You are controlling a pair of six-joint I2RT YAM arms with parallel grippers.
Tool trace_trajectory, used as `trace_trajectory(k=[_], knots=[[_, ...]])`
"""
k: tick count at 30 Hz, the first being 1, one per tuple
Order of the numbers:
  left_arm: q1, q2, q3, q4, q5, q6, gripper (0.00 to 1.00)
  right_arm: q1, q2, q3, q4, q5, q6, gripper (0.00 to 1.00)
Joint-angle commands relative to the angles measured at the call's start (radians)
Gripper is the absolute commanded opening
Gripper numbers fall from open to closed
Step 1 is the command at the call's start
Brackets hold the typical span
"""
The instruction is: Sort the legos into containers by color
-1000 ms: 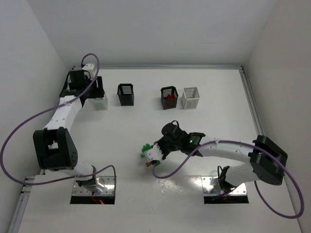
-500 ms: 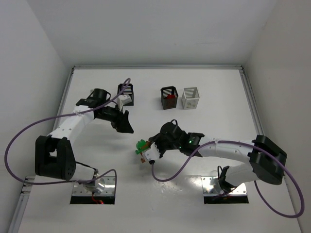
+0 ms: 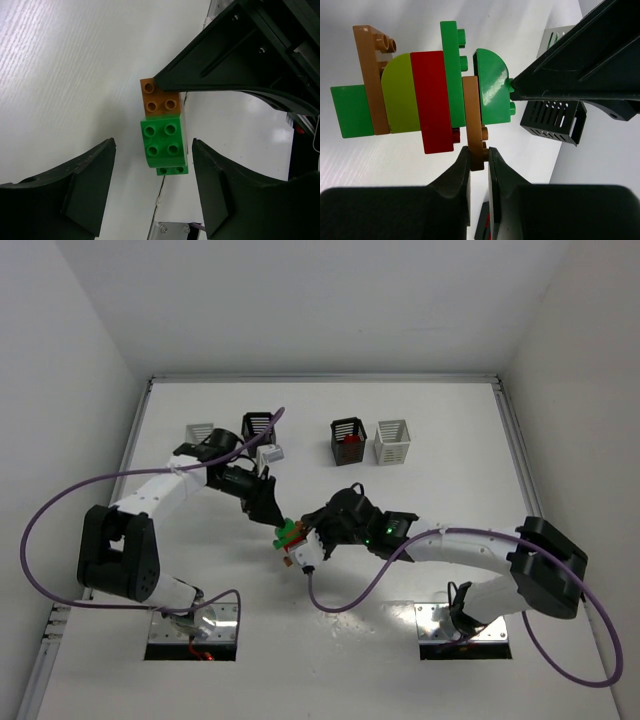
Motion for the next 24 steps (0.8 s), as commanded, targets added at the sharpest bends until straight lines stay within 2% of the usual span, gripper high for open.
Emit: trace_trajectory(k=[1, 10, 13, 14, 15, 18, 19, 24], knots=[[-0.027, 0.010, 0.026, -0.004, 0.053, 0.017, 0.68, 0.006, 0.007, 0.044, 0.062, 0.006, -0.010, 0.00], [-0.071, 0.019, 0.026, -0.004, 0.044, 0.017, 0.68, 0.006, 0.016, 0.044, 0.080, 0.015, -0.010, 0.00], [-0.071, 0.019, 0.026, -0.004, 0.044, 0.017, 0.60, 0.006, 0.016, 0.035, 0.089, 0.015, -0.010, 0.00], [-0.071, 0.019, 0.026, -0.004, 0.044, 0.017, 0.55, 0.006, 0.016, 0.035, 0.089, 0.015, -0.010, 0.00], [-0.071, 0.028, 0.026, -0.004, 0.044, 0.017, 0.44, 0.006, 0.016, 0.035, 0.089, 0.015, -0.010, 0.00], [-0.071, 0.039, 0.049, -0.004, 0.044, 0.008, 0.33, 0.006, -0.002, 0.026, 0.080, 0.001, -0.010, 0.00], [-0.039, 0.050, 0.058, -0.004, 0.053, 0.008, 0.28, 0.006, -0.002, 0.015, 0.080, 0.001, -0.010, 0.00], [0.061, 0.122, 0.152, -0.099, 0.096, 0.069, 0.21, 0.015, -0.034, -0.025, 0.057, -0.029, -0.039, 0.00]])
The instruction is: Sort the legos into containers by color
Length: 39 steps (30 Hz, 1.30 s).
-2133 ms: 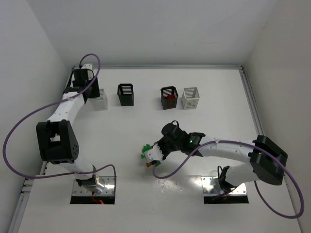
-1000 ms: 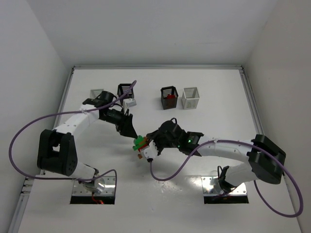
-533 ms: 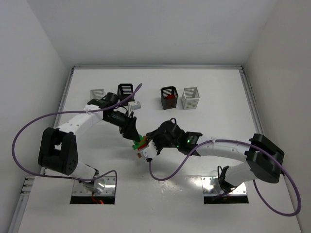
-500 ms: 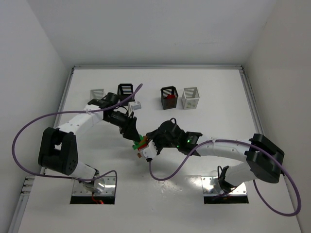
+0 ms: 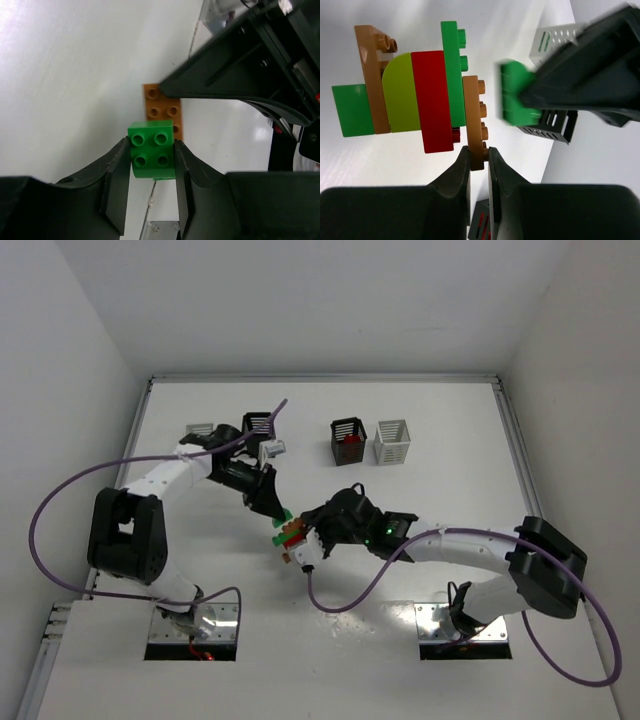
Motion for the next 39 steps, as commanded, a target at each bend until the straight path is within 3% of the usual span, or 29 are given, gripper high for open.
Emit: trace_trajectory(k=[1, 6, 8, 10, 11, 13, 16, 26, 39], knots=[[0.104, 0.038, 0.134, -0.044, 0.061, 0.071, 0.19, 0.016, -0.054, -0.032, 0.005, -0.062, -0.031, 0.00], [0.235, 0.058, 0.282, -0.034, 0.088, 0.037, 0.19, 0.025, -0.077, -0.067, -0.015, -0.062, -0.040, 0.00], [0.296, 0.049, 0.311, 0.029, 0.052, -0.065, 0.19, 0.025, -0.063, -0.055, -0.015, -0.049, -0.008, 0.00], [0.350, -0.009, 0.288, 0.226, -0.096, -0.245, 0.20, 0.010, -0.048, -0.006, -0.044, -0.039, 0.068, 0.00], [0.362, -0.037, 0.267, 0.304, -0.180, -0.246, 0.20, 0.010, -0.030, -0.006, -0.044, -0.039, 0.102, 0.00], [0.385, -0.089, 0.218, 0.508, -0.439, -0.398, 0.20, -0.001, -0.004, 0.043, -0.086, -0.030, 0.162, 0.00], [0.396, -0.097, 0.214, 0.561, -0.624, -0.443, 0.22, -0.010, 0.020, 0.065, -0.110, -0.021, 0.236, 0.00], [0.405, 0.044, 0.241, 0.610, -0.778, -0.452, 0.25, -0.030, 0.050, 0.086, -0.124, 0.008, 0.300, 0.00], [0.405, 0.116, 0.260, 0.653, -0.871, -0.434, 0.46, -0.048, 0.059, 0.104, -0.115, 0.019, 0.300, 0.00]])
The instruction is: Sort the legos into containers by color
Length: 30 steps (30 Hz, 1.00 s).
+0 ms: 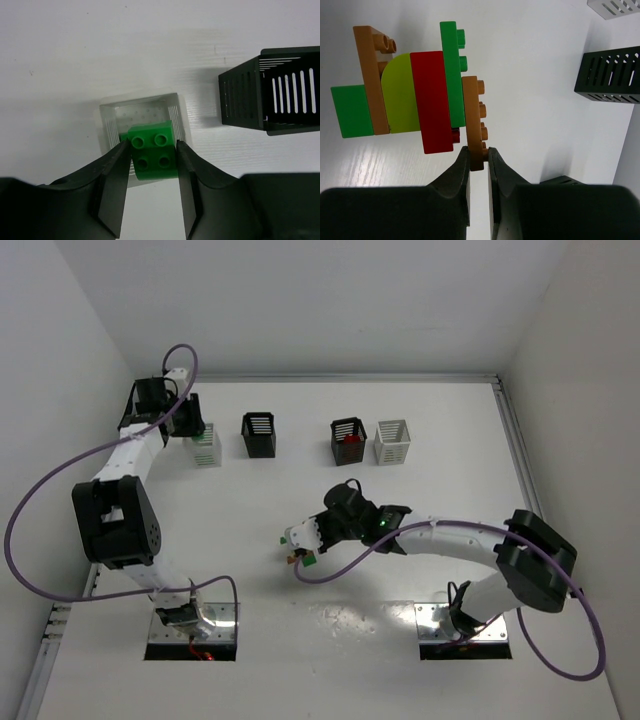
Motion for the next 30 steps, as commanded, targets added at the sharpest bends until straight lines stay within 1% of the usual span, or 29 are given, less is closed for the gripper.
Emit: trace_trajectory(k=[1, 2, 6, 8, 9, 10, 12, 13, 15, 16, 17, 18, 20, 21, 22, 24, 27, 30], knots=[[0.005, 0.024, 0.042, 0.046, -0.043, -0.006, 0.47, -0.009, 0.001, 0.051, 0.035, 0.004, 0.020, 0.00], [0.005, 0.036, 0.053, 0.046, -0.052, -0.006, 0.47, -0.009, 0.010, 0.060, 0.035, 0.004, 0.020, 0.00], [0.005, 0.036, 0.062, 0.046, -0.026, -0.006, 0.58, -0.009, 0.010, 0.069, 0.055, 0.026, 0.047, 0.00], [0.005, 0.036, 0.062, 0.046, -0.015, -0.006, 0.62, -0.020, 0.010, 0.079, 0.065, 0.035, 0.083, 0.00], [0.005, 0.010, 0.053, 0.046, -0.015, -0.016, 0.62, -0.032, 0.019, 0.088, 0.065, 0.035, 0.098, 0.00], [0.005, -0.007, 0.053, 0.046, 0.024, -0.016, 0.62, -0.032, 0.019, 0.088, 0.084, 0.062, 0.121, 0.00], [0.041, -0.057, 0.010, 0.057, 0.127, -0.044, 0.62, -0.052, 0.032, 0.130, 0.110, 0.101, 0.225, 0.00], [0.050, -0.124, -0.008, 0.066, 0.268, -0.053, 0.62, -0.052, 0.041, 0.149, 0.110, 0.136, 0.259, 0.00], [0.060, -0.194, -0.065, 0.078, 0.418, -0.062, 0.62, -0.075, 0.072, 0.221, 0.101, 0.159, 0.355, 0.00], [0.060, -0.226, -0.086, 0.078, 0.549, -0.071, 0.62, -0.090, 0.081, 0.244, 0.085, 0.179, 0.385, 0.00], [0.049, -0.287, -0.108, 0.078, 0.602, -0.084, 0.63, -0.103, 0.093, 0.281, 0.085, 0.179, 0.438, 0.00], [0.034, -0.315, -0.157, 0.078, 0.645, -0.102, 0.63, -0.103, 0.093, 0.296, 0.085, 0.193, 0.464, 0.00], [0.011, -0.361, -0.206, 0.078, 0.725, -0.156, 0.67, -0.112, 0.093, 0.318, 0.085, 0.193, 0.511, 0.00], [-0.008, -0.401, -0.256, 0.078, 0.735, -0.197, 0.67, -0.112, 0.093, 0.330, 0.085, 0.193, 0.558, 0.00], [-0.008, -0.418, -0.284, 0.109, 0.760, -0.222, 0.69, -0.121, 0.093, 0.330, 0.085, 0.193, 0.580, 0.00], [-0.032, -0.430, -0.338, 0.120, 0.788, -0.252, 0.72, -0.121, 0.104, 0.359, 0.085, 0.193, 0.638, 0.00], [-0.060, -0.442, -0.361, 0.120, 0.853, -0.289, 0.72, -0.121, 0.113, 0.379, 0.075, 0.202, 0.690, 0.00], [-0.083, -0.442, -0.383, 0.120, 0.877, -0.309, 0.73, -0.130, 0.113, 0.379, 0.085, 0.220, 0.704, 0.00]])
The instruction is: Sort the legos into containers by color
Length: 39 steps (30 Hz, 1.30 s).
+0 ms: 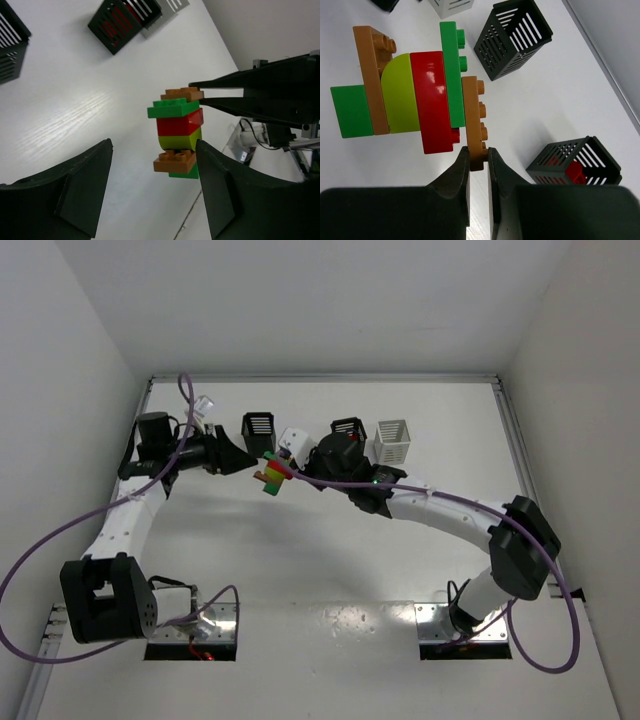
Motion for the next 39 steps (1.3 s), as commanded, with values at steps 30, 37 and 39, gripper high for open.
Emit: trace_trajectory(k=[30, 37, 39], knots=[[-0.102, 0.042, -0.041, 0.006, 0.164, -0.004, 0.53, -0.008, -0.003, 0.030, 0.102, 0.027, 0.045, 0.00], [-0.111, 0.042, -0.061, -0.023, 0.155, 0.025, 0.38, -0.019, -0.003, 0.030, 0.120, 0.070, 0.045, 0.00], [-0.111, 0.042, -0.070, -0.034, 0.146, 0.034, 0.36, -0.028, -0.003, 0.030, 0.120, 0.070, 0.054, 0.00]])
